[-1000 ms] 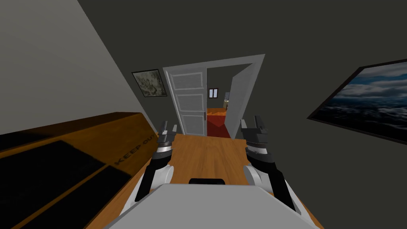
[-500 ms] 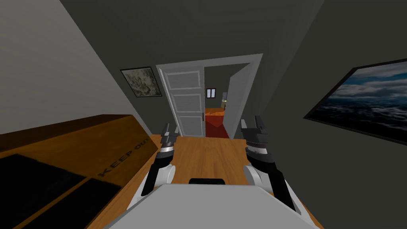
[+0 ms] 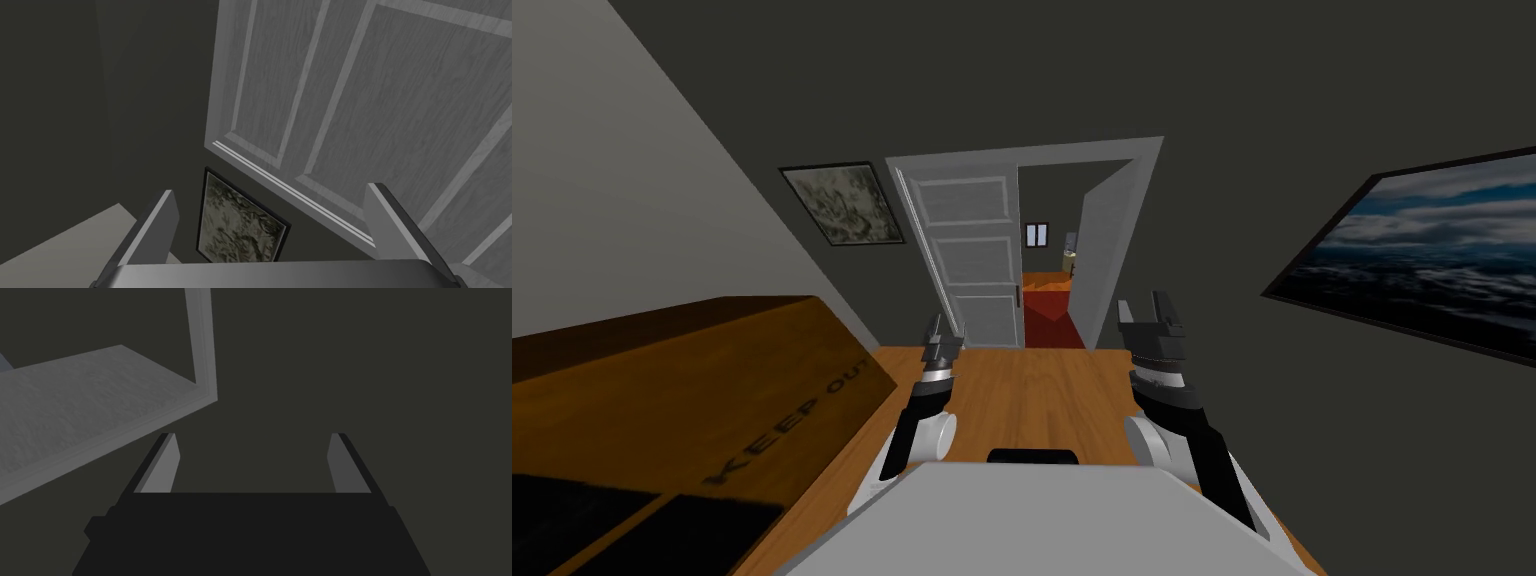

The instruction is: Push the door open

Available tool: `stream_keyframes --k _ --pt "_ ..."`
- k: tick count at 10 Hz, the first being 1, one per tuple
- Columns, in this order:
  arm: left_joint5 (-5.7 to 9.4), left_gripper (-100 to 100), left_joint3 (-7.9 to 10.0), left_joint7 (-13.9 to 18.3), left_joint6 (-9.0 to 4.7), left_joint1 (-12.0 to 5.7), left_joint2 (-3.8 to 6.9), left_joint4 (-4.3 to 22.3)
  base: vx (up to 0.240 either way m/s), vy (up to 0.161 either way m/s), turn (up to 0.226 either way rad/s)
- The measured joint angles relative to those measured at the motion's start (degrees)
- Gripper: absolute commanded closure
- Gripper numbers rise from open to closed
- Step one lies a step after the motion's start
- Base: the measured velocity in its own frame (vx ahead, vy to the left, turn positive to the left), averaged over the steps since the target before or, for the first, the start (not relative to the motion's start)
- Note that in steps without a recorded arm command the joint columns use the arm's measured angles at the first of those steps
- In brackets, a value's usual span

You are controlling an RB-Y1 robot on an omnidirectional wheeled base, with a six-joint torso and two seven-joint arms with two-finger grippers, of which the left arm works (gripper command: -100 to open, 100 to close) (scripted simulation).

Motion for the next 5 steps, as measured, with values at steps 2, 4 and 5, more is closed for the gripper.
stream_keyframes --k 2,4,5 --pt "1.11 -100 -0.06 1.50 -0.80 -0.81 0.08 2.50 0.105 0.019 -0.102" --pt "2.38 -100 0.13 3.22 -1.66 -2.02 0.23 5.49 0.097 0.011 -0.105" --pt "3.06 -100 0.18 4.21 -2.57 -2.31 0.47 7.30 0.101 0.005 -0.114"
